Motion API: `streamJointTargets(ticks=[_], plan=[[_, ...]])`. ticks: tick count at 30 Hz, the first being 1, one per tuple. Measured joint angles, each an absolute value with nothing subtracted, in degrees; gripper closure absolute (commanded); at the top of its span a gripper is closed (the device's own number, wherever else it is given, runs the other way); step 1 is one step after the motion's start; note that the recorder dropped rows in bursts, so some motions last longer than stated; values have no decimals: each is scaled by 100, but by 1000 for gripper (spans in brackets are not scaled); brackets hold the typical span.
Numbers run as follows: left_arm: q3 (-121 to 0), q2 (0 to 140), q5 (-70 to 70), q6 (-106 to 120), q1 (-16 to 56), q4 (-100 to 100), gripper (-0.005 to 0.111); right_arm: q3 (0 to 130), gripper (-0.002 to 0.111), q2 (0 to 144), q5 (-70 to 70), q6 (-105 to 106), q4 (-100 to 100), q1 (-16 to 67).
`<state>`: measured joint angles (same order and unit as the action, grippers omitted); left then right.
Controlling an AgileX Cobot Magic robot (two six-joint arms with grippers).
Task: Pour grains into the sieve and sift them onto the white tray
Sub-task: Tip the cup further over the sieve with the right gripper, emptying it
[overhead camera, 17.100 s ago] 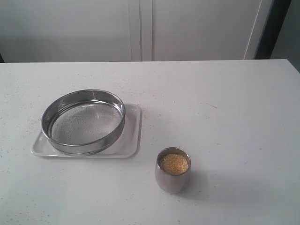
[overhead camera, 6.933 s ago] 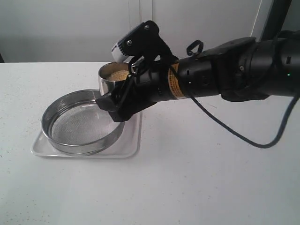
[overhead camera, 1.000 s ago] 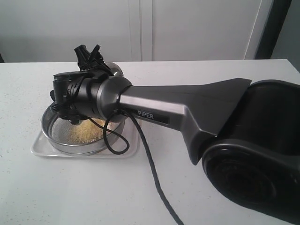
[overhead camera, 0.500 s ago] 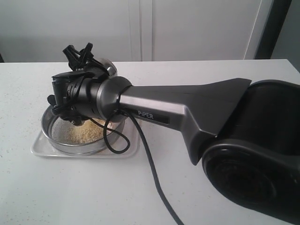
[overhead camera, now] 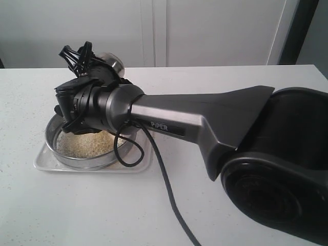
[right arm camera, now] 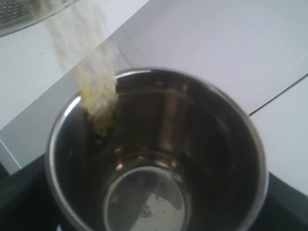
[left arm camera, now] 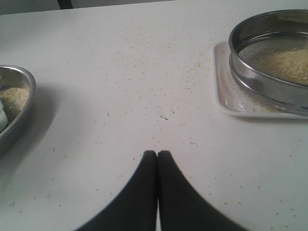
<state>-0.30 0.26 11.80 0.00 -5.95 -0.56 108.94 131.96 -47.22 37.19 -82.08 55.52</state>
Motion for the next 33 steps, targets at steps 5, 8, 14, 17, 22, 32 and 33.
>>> streamJointTargets(ticks=[5, 8, 14, 17, 22, 32, 33], plan=[[-30, 26, 1180, 0, -595, -56, 107, 10804, 108, 13260, -4726, 3855, -8208, 5552], [-30, 26, 1180, 0, -595, -56, 107, 10804, 108, 13404, -4726, 3878, -8244, 5552], [-30, 26, 1180, 0, -595, -56, 107, 10791, 108, 13657, -4726, 3878, -8625, 5552], [-30, 26, 1180, 0, -595, -56, 107, 10789, 108, 13671, -4673, 3868, -8841, 5552], [-30, 26, 1180, 0, -595, -56, 107, 10789, 108, 13680, -4424, 3868, -9149, 5552], [-30, 26, 1180, 0, -595, -56, 107, 10789, 108, 13680, -4134, 3868, -9873, 5552], [-30, 26, 1180, 0, -595, -56, 107, 10789, 108, 13680, -4194, 3868, -9873, 5552]])
